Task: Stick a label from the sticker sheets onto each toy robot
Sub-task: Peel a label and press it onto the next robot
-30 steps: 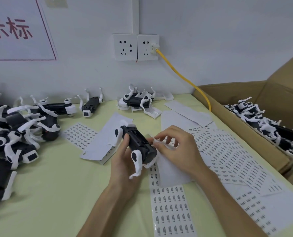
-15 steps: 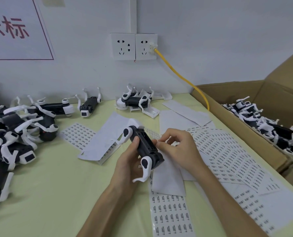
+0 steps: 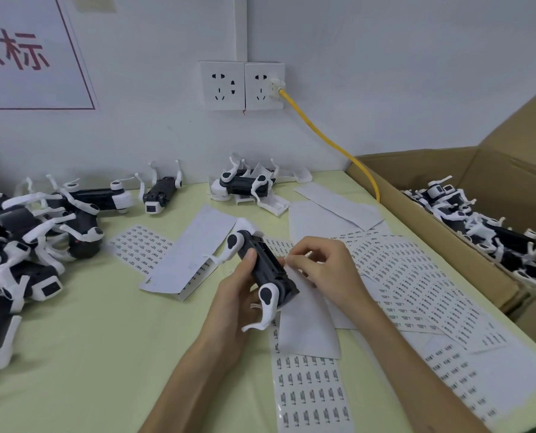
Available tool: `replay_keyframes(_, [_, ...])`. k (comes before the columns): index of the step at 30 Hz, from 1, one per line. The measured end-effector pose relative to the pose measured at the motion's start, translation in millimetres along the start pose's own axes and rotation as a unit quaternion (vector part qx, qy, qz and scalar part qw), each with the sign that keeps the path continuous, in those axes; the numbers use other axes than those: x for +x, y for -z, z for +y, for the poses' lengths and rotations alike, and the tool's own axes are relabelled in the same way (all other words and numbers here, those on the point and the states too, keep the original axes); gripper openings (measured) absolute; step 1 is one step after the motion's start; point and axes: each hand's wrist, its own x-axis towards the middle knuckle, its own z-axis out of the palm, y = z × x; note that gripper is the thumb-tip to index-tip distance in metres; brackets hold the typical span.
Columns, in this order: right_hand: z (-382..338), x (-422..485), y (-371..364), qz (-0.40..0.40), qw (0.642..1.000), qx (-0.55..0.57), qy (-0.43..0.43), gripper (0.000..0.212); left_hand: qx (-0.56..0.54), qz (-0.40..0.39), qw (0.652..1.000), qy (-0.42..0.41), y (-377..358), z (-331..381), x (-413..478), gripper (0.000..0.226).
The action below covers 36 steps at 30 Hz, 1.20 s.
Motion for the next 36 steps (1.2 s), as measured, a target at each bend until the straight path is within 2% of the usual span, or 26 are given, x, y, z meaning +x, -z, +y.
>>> replay_keyframes(3, [1, 0, -2, 0.001, 1.000, -0.010, -0.006, 0.016, 0.001, -0.003, 1.000, 0.005, 5, -2, 5, 0.092])
replay_keyframes(8, [0, 0, -2, -0.002, 1.000, -0.006, -0.015, 0.017, 0.045, -0.020, 0.999, 0.004, 4, -4, 4, 0.064])
replay_keyframes(14, [2, 3, -1, -0.007, 0.998, 0.016, -0.062, 0.027, 0.088, -0.024, 0.995, 0.029, 3, 1, -4, 0.074])
replay_keyframes(16, [3, 5, 0, -0.006, 0.996, 0.031, -0.079, 0.018, 0.087, -0.012, 0.996, 0.030, 1, 2, -5, 0.070])
replay_keyframes(19, [6, 5, -1, 0.003, 0.997, 0.009, -0.079, 0.015, 0.100, -0.005, 0.994, 0.032, 0, 3, -7, 0.064])
replay_keyframes(22, [10, 5, -1, 0.054, 0.997, -0.014, -0.052, 0.018, 0.101, 0.012, 0.994, 0.027, 1, 5, -7, 0.055])
replay_keyframes(25, [11, 4, 1, 0.103, 0.994, 0.020, -0.022, 0.015, 0.115, 0.068, 0.991, -0.002, -1, 11, -10, 0.051])
replay_keyframes(28, [8, 3, 2, 0.101, 0.992, 0.071, 0.000, 0.014, 0.096, 0.131, 0.985, -0.065, -2, 16, -11, 0.053])
replay_keyframes(31, [4, 3, 0, 0.061, 0.992, 0.107, 0.021, 0.017, 0.020, 0.105, 0.988, -0.108, -1, 27, -12, 0.033])
replay_keyframes(32, [2, 2, -1, 0.043, 0.992, 0.112, 0.029, 0.018, -0.002, 0.080, 0.991, -0.109, -1, 30, -13, 0.036])
replay_keyframes(35, [-1, -1, -2, -0.010, 0.992, 0.112, 0.058, 0.025, -0.016, 0.012, 0.996, -0.088, -1, 33, -18, 0.083])
replay_keyframes(36, [-2, -2, -2, -0.024, 0.991, 0.112, 0.063, 0.029, -0.019, 0.004, 0.996, -0.088, -1, 32, -18, 0.089])
